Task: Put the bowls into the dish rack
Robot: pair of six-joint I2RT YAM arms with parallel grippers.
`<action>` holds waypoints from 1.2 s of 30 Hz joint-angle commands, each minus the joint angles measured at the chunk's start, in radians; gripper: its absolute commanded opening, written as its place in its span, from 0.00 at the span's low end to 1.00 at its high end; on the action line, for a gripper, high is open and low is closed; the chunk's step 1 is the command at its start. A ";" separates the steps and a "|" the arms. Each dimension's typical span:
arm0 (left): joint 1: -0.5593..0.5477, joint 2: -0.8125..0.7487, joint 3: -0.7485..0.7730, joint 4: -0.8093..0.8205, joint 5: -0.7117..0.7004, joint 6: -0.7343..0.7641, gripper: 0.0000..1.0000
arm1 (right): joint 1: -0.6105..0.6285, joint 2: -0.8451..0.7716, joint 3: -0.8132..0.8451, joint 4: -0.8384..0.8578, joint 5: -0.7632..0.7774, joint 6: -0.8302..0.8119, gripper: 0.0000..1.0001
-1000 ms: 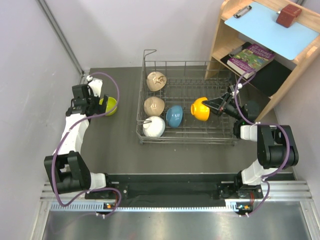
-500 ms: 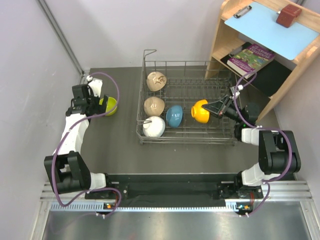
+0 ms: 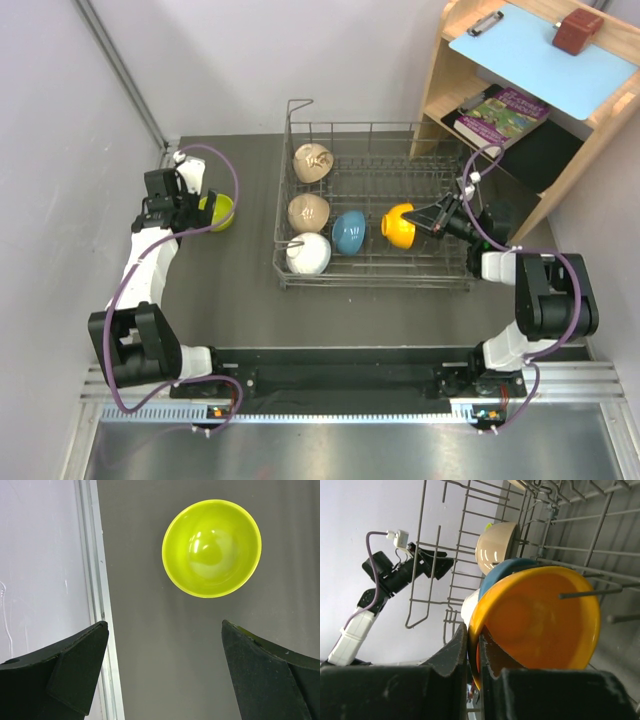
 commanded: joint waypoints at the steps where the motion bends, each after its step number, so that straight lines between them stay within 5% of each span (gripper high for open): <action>1: 0.004 -0.015 -0.008 0.044 0.039 -0.007 0.99 | -0.042 0.048 0.037 -0.001 0.018 -0.093 0.10; 6: 0.006 -0.006 0.001 0.042 0.039 -0.008 0.99 | -0.046 0.040 0.045 -0.032 0.005 -0.119 0.38; 9: 0.006 -0.004 0.005 0.041 0.043 -0.013 0.99 | -0.052 0.020 0.048 -0.036 -0.008 -0.125 0.46; 17: 0.006 -0.010 -0.008 0.045 0.033 -0.007 0.99 | -0.057 -0.069 0.141 -0.160 -0.066 -0.200 0.53; 27: 0.006 0.046 -0.006 0.061 -0.087 -0.028 0.99 | -0.060 -0.250 0.363 -0.699 -0.002 -0.536 0.58; 36: 0.038 0.105 0.000 0.085 -0.165 -0.034 0.99 | -0.065 -0.346 0.376 -0.747 -0.008 -0.590 0.59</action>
